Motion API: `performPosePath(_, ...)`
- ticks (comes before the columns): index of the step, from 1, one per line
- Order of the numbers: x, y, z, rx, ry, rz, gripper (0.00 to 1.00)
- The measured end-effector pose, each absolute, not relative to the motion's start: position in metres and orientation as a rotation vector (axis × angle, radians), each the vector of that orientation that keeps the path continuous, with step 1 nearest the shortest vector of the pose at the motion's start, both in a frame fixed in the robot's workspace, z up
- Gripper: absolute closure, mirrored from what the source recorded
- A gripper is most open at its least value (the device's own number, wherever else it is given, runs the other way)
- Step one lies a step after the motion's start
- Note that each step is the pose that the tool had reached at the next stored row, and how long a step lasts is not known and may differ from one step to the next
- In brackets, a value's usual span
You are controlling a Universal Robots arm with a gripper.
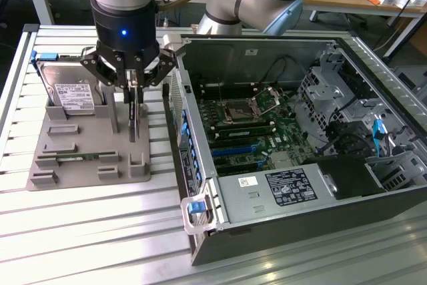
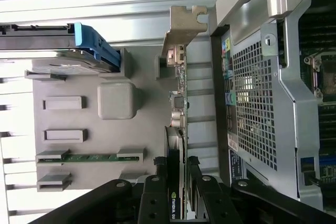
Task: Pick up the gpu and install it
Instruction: 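Pick up the gpu and move the gpu toward the slot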
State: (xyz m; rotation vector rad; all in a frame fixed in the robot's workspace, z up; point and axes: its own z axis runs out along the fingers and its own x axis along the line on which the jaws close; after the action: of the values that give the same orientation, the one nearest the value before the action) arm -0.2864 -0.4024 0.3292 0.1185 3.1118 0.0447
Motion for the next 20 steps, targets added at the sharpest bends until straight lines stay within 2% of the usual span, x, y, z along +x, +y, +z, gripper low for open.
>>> performPosePath(20,-0.286,-0.402,0.356,0.118,3.112,0.045,0.74)
